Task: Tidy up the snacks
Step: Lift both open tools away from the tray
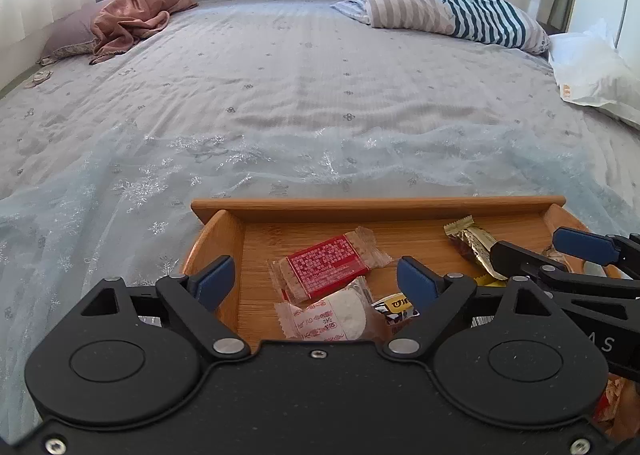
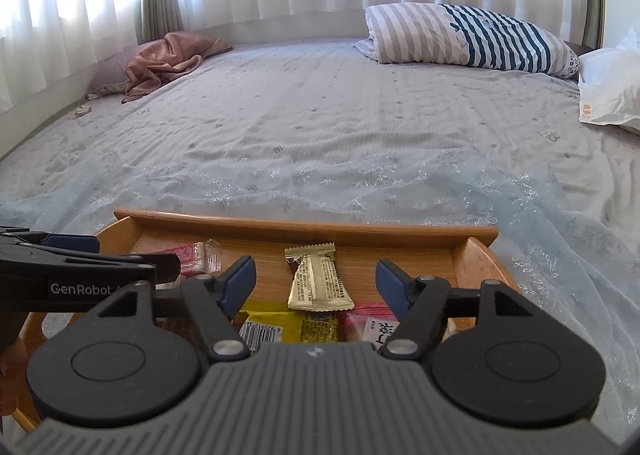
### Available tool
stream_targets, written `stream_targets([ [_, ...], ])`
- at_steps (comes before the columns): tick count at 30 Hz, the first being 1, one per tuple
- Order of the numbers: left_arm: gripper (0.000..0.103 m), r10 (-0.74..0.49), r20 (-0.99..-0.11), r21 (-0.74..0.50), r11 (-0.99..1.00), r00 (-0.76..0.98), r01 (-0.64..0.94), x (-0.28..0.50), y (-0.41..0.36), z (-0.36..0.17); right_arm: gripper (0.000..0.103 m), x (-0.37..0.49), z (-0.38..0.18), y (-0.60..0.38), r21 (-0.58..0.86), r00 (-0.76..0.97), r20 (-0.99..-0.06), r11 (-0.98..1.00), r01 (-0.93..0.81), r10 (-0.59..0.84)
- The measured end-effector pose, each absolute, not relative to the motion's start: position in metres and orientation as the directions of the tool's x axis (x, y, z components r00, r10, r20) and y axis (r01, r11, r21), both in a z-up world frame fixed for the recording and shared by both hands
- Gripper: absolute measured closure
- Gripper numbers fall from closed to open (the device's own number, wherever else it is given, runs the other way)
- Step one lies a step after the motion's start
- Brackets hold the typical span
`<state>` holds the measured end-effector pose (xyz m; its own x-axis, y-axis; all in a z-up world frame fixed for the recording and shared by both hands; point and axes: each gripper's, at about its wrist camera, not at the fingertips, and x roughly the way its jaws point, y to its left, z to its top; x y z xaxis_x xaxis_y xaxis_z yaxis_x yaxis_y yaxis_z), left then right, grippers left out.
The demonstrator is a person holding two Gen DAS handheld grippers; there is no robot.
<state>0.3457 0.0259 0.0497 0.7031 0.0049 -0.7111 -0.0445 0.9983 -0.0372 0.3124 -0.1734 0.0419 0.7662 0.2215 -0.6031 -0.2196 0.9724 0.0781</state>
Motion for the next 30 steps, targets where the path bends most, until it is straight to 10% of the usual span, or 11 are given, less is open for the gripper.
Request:
stream_targets([
  [30,0.002,-0.053,-0.605,-0.050,0.998,0.794,0.028,0.222,0.018,0.081,0.011,0.213,0.058,-0.203,0.049,0.834,-0.505,0.971,-0.232,0.224],
])
